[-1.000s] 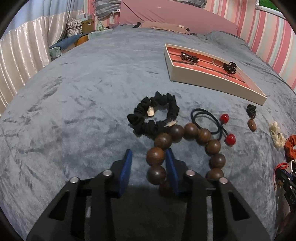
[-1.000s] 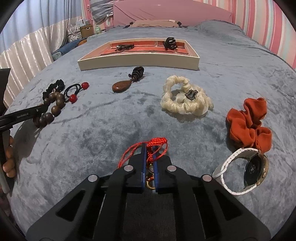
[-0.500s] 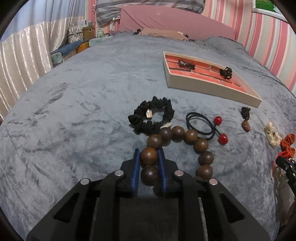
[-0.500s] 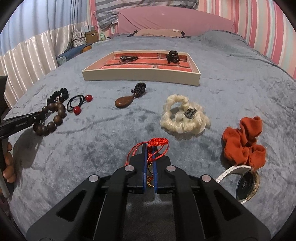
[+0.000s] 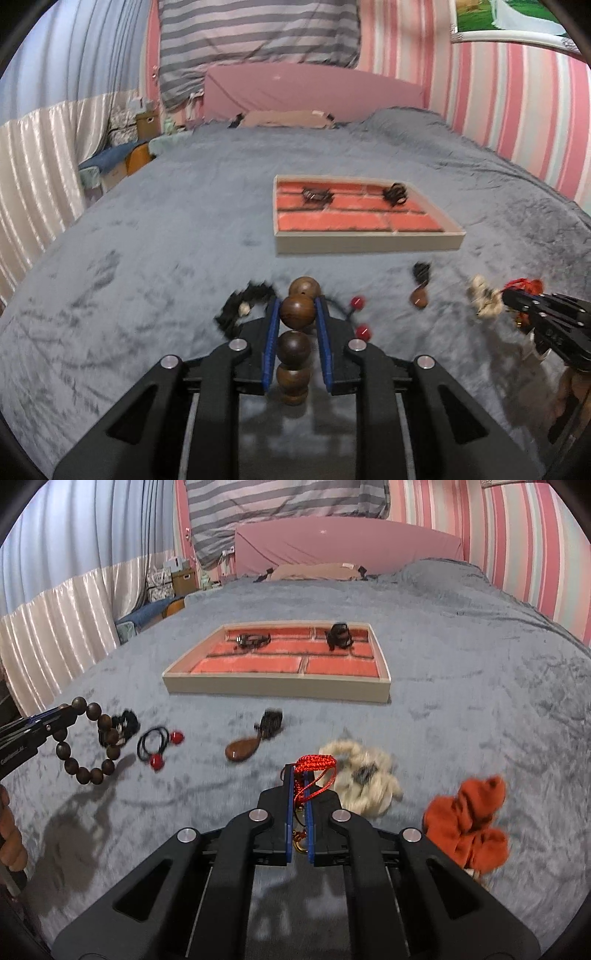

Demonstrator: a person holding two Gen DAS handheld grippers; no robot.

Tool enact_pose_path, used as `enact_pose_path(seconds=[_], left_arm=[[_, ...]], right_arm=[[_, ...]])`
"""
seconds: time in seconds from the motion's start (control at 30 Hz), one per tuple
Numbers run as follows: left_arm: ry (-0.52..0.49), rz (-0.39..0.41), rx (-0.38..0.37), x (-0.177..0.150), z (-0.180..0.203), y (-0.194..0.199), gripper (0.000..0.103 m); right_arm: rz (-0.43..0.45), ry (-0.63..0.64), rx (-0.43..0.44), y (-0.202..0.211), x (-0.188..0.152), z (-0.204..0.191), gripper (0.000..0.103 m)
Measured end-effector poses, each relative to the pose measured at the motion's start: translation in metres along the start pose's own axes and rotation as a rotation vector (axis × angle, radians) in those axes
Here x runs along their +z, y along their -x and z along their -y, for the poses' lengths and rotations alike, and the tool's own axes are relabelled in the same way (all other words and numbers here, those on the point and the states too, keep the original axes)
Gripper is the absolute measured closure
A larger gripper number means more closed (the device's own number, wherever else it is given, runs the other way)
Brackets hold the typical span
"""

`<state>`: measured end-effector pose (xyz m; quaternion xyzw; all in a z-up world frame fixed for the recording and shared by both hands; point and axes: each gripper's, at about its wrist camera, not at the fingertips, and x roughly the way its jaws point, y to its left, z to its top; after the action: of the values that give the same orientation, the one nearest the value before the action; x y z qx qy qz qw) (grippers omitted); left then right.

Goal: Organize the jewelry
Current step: 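Carry both items into the tray and open both tools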

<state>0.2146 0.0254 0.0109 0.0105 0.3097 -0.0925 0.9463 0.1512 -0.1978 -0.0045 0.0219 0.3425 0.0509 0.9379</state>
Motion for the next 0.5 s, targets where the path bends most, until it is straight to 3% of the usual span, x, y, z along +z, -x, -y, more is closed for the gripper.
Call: enact_pose_path(seconds=[0.3,0.5], left_arm=[[-0.024,0.045,-0.026,0.05,0.019,-0.019,0.083],[-0.013,0.006,-0.02,0.086,0.032,-0.067,0.083]], right_arm=[[0.066,-0.018,0.003,-0.009,0.061,0.01,0.097],[0.082,-0.022,-0.015,-0.033,0.109,0.018,0.097]])
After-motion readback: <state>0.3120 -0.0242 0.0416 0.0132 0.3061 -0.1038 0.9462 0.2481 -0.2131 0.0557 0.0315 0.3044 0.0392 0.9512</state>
